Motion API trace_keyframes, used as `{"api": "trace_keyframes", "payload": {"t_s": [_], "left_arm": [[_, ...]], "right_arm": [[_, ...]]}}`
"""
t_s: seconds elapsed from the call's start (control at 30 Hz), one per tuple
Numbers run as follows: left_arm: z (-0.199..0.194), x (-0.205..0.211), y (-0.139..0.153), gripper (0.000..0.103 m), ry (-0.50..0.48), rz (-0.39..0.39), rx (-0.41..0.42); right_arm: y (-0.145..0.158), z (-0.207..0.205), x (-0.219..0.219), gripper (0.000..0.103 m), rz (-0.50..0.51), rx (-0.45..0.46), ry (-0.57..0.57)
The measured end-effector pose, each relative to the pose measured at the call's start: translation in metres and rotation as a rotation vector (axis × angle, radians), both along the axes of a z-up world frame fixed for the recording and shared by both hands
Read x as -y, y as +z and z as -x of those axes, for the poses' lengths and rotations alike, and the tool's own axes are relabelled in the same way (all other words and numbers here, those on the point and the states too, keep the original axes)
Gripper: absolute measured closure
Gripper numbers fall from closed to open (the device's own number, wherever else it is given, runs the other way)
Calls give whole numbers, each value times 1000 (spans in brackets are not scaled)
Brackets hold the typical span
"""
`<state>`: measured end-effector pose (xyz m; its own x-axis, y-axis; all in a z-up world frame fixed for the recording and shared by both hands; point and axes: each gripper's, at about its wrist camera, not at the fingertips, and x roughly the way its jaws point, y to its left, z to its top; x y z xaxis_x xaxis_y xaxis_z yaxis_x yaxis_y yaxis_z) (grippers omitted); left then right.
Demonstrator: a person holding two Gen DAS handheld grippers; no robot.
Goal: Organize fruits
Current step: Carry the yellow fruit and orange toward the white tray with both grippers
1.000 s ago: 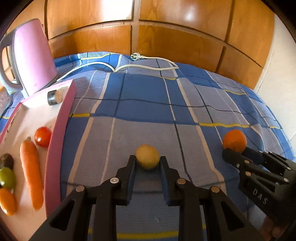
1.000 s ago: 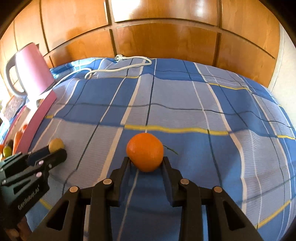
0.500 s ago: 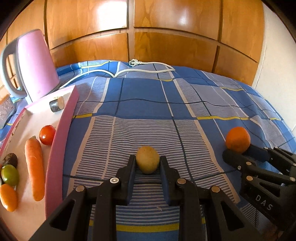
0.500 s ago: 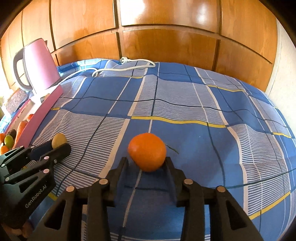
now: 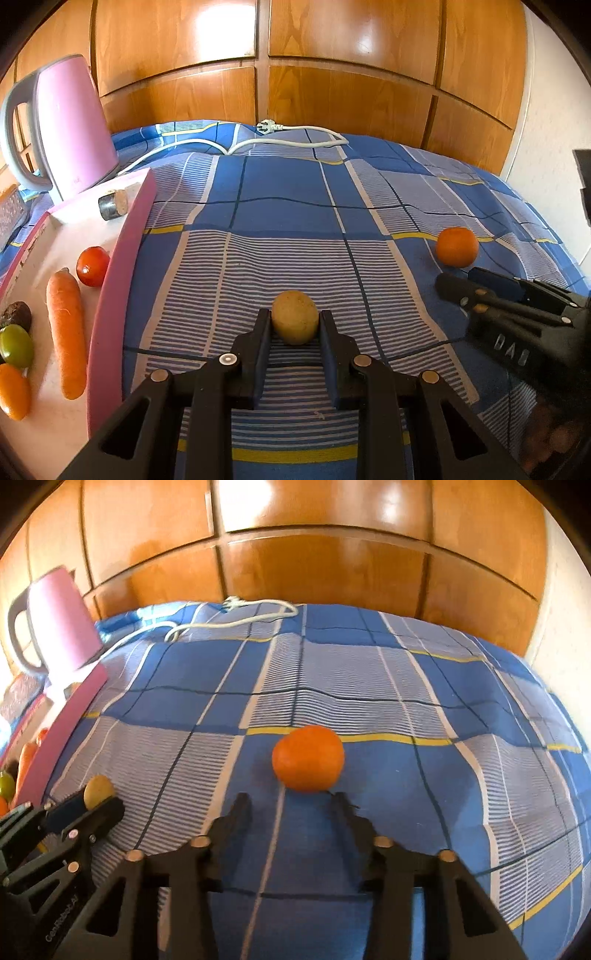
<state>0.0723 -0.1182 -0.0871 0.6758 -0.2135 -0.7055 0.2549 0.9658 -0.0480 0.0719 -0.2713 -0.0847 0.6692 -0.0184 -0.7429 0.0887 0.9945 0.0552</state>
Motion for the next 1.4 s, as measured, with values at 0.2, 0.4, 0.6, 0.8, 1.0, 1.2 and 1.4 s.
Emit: {"api": "trace_keyframes", "payload": {"t_s": [0.2, 0.4, 0.6, 0.8, 1.0, 1.2, 1.4], "left_arm": [[1, -1, -1, 77, 1, -2, 8], [1, 1, -1, 77, 2, -12, 15], [2, 1, -1, 77, 2, -10, 16], [1, -2, -1, 77, 0, 9, 13], [1, -5, -1, 77, -3, 28, 9], [0, -5, 0, 77, -6, 30, 7], [0, -7, -1, 77, -7, 40, 9]], "right_arm": [[-2, 3, 11, 78, -61, 18, -42], [-3, 4, 15, 73, -113, 30, -29], [-2, 4, 13, 64, -132, 36, -10], [0, 18, 17, 64, -177, 56, -27], [-1, 37, 24, 65, -231, 70, -29], [7, 15, 24, 65, -197, 15, -42], [8, -14, 23, 63, -113, -4, -45]]}}
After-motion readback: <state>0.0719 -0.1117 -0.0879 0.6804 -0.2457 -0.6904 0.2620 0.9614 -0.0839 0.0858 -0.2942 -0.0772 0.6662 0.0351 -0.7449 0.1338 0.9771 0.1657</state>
